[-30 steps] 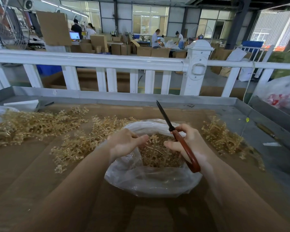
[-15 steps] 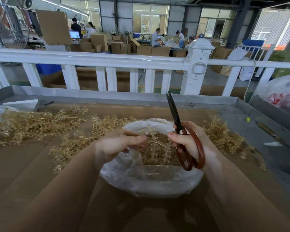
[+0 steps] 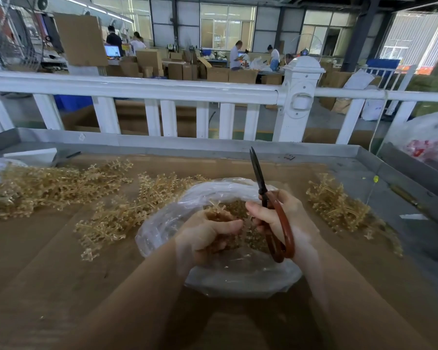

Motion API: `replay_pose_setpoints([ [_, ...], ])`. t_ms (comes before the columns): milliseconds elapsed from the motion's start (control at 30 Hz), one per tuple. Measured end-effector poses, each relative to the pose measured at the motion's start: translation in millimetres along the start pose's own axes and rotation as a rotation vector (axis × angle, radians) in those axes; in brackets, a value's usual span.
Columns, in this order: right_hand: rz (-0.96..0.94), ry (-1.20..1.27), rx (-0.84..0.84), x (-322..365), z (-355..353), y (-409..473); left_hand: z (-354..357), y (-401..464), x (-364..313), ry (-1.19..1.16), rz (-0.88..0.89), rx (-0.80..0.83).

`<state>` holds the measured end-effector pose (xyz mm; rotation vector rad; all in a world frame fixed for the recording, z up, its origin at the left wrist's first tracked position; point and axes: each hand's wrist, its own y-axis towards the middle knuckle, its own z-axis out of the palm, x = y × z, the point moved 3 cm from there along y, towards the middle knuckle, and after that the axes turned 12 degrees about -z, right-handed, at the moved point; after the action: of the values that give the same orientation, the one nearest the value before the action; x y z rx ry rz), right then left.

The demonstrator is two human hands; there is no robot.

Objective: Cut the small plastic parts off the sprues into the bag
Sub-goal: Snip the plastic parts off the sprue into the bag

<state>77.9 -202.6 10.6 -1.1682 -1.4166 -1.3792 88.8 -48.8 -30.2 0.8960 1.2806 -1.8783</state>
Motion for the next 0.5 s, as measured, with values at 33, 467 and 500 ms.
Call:
replay_pose_setpoints([
  [33, -0.008, -0.007, -0.010, 0, 0, -1, -1, 2, 2, -0.037, 0.008, -0.001],
  [467, -0.295, -0.500, -0.047, -21, 3, -20, -2, 1, 6, -0.373, 0.073, -0.181],
  [500, -0.321, -0.525, -0.054, -22, 6, -22, -5, 3, 8, -0.372, 0.086, -0.205],
])
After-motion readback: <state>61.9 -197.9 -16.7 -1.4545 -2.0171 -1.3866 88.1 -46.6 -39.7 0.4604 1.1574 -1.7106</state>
